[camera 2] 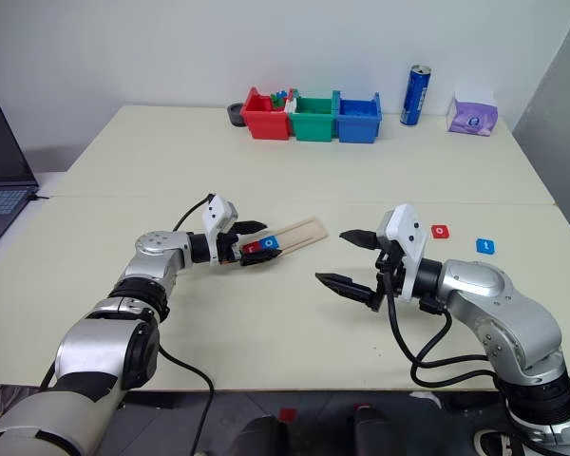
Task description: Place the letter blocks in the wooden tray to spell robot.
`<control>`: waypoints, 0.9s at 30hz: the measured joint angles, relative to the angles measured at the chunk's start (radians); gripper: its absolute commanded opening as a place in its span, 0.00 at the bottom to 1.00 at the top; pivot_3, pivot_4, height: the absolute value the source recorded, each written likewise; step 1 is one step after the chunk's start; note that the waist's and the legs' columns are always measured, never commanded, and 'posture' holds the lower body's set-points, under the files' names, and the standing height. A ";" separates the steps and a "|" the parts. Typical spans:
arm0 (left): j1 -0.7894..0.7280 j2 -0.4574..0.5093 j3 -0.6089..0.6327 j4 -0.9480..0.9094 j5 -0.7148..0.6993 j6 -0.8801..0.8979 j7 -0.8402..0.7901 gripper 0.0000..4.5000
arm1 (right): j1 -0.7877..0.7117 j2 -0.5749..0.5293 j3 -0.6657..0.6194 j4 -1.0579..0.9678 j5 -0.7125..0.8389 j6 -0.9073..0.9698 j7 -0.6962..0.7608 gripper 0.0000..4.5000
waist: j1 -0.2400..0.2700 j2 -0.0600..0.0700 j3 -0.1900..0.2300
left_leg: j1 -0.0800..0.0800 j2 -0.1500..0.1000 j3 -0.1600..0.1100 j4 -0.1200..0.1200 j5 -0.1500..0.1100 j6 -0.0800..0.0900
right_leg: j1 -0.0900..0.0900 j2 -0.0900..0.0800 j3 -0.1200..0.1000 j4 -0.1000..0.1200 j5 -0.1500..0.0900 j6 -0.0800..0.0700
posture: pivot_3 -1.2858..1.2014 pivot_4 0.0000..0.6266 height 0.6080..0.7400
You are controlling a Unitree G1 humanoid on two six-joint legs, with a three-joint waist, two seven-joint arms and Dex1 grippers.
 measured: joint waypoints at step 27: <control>0.000 -0.012 -0.028 0.041 0.072 0.021 0.074 1.00 | 0.007 0.000 -0.001 -0.002 0.000 0.003 -0.024 0.99 | 0.002 0.000 0.000 | 0.001 0.000 0.000 0.000 0.000 0.000 | 0.000 0.000 0.000 0.002 0.000 0.000 | 0.52 0.24 1.00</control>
